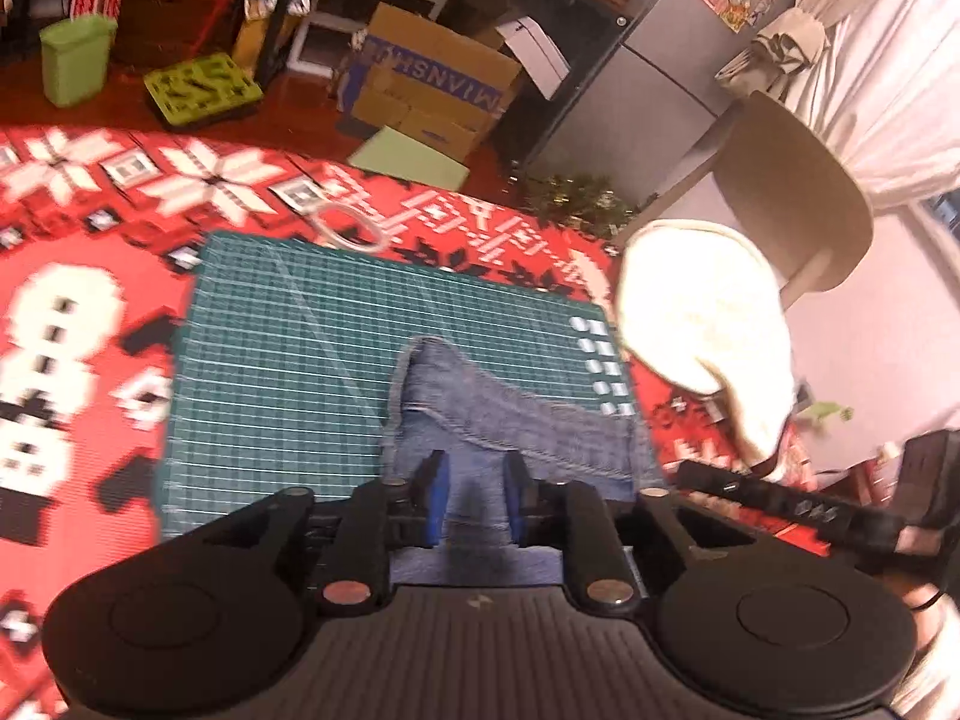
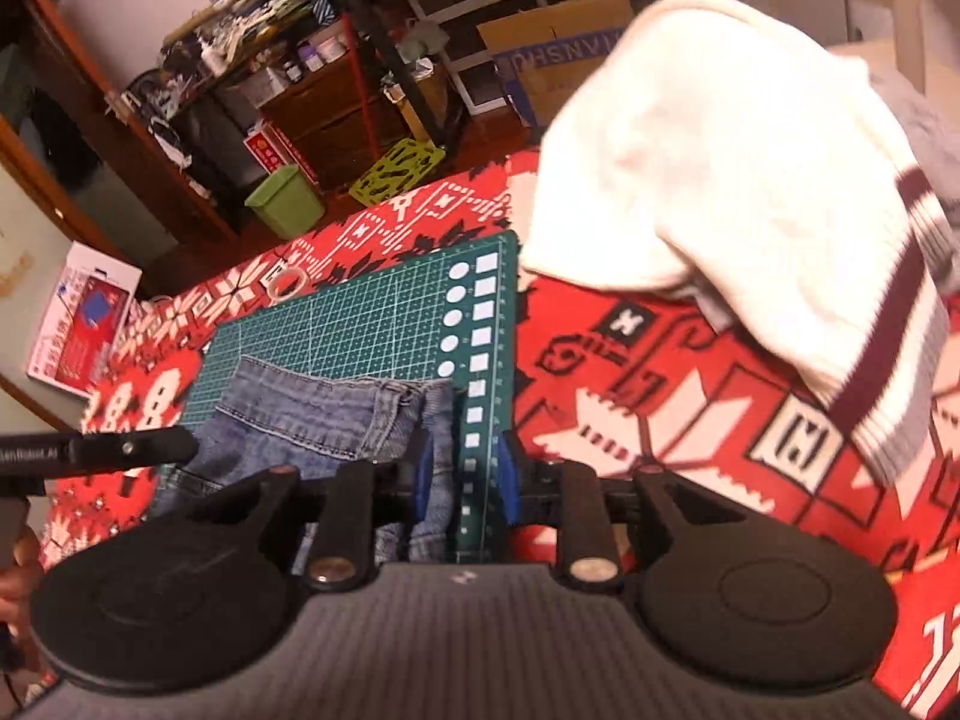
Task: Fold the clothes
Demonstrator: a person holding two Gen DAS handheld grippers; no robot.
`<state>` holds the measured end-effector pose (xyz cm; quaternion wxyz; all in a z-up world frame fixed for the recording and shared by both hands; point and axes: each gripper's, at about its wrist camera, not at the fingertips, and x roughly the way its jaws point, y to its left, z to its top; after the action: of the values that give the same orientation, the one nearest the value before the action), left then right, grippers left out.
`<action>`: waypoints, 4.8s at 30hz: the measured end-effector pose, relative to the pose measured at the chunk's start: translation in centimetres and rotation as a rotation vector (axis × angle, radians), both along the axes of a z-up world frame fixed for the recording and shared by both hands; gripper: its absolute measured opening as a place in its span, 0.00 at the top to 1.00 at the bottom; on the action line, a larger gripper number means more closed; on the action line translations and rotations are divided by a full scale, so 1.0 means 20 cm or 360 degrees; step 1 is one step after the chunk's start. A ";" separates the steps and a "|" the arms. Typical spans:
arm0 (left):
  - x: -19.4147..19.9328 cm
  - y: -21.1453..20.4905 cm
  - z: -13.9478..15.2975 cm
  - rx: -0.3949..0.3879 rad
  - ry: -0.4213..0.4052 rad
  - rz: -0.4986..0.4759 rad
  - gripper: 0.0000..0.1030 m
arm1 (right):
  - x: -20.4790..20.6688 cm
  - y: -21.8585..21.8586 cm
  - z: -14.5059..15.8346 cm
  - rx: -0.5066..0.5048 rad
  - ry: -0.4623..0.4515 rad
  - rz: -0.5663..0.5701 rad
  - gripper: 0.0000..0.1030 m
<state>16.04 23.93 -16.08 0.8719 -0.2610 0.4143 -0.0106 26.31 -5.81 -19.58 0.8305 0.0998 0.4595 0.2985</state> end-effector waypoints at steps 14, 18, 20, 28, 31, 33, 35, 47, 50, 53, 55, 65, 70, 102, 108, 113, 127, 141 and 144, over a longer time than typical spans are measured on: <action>0.09 0.11 -0.05 0.0152 0.0029 -0.0155 0.53 | 0.09 0.09 -0.02 0.0102 0.0053 0.0071 0.69; 0.16 0.09 -0.08 0.0124 0.0055 -0.0183 0.53 | 0.12 0.14 -0.03 0.0093 0.0058 0.0091 0.69; 0.20 0.09 -0.10 0.0136 0.0093 -0.0161 0.53 | 0.12 0.16 -0.04 0.0079 0.0059 0.0093 0.67; 0.25 0.05 -0.11 0.0194 0.0068 -0.0208 0.62 | 0.14 0.20 -0.06 0.0040 0.0062 0.0111 0.64; 0.27 0.03 -0.12 0.0211 0.0067 -0.0228 0.81 | 0.14 0.21 -0.05 -0.0004 0.0041 0.0138 0.75; 0.28 0.03 -0.13 0.0212 0.0073 -0.0220 0.86 | 0.13 0.23 -0.04 -0.0026 0.0011 0.0152 0.78; 0.30 0.04 -0.12 0.0216 0.0082 -0.0209 0.87 | 0.13 0.24 -0.04 -0.0031 -0.0005 0.0153 0.79; 0.45 0.15 -0.08 0.0132 0.0093 -0.0095 0.87 | 0.39 0.36 -0.02 -0.0005 0.0037 0.0077 0.80; 0.48 0.19 -0.05 0.0081 0.0075 -0.0065 0.87 | 0.42 0.38 0.02 -0.0017 0.0022 0.0091 0.81; 0.46 0.20 0.01 0.0087 0.0023 -0.0087 0.88 | 0.36 0.36 0.13 0.0008 -0.0060 0.0148 0.82; 0.39 0.19 0.09 0.0103 -0.0040 -0.0123 0.88 | 0.29 0.33 0.22 0.0043 -0.0120 0.0175 0.88; -0.17 -0.01 0.37 0.0264 -0.0401 -0.0335 0.89 | -0.29 0.08 0.51 0.0095 -0.0365 0.0267 0.92; -0.49 -0.16 0.34 0.0442 -0.0470 -0.0495 0.90 | -0.60 -0.06 0.54 0.0113 -0.0383 0.0318 0.91; -0.97 -0.11 -0.07 0.0031 -0.0075 -0.0251 0.50 | -0.91 -0.35 0.13 0.0262 0.0058 0.0099 0.58; -0.88 -0.11 -0.16 -0.0106 0.0008 -0.0208 0.80 | -0.86 -0.27 0.03 0.0291 0.0209 0.0106 0.82; -0.91 -0.14 -0.07 0.0019 -0.0075 -0.0235 0.84 | -0.91 -0.26 0.08 0.0327 0.0192 0.0130 0.84; -0.91 -0.03 -0.03 0.0069 -0.0082 -0.0158 0.56 | -0.83 -0.30 0.12 0.0235 0.0066 0.0094 0.72; -0.58 0.11 -0.07 0.0051 -0.0038 0.0039 0.59 | -0.35 -0.27 0.00 0.0472 0.0357 -0.0253 0.71; -0.53 0.10 -0.10 0.0079 0.0020 0.0068 0.59 | -0.32 -0.22 -0.07 0.0445 0.0387 -0.0248 0.85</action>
<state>5.53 26.00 -18.12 0.8754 -0.2482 0.4142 0.0201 19.85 -10.11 -20.99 0.7674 0.2848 0.5015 0.2801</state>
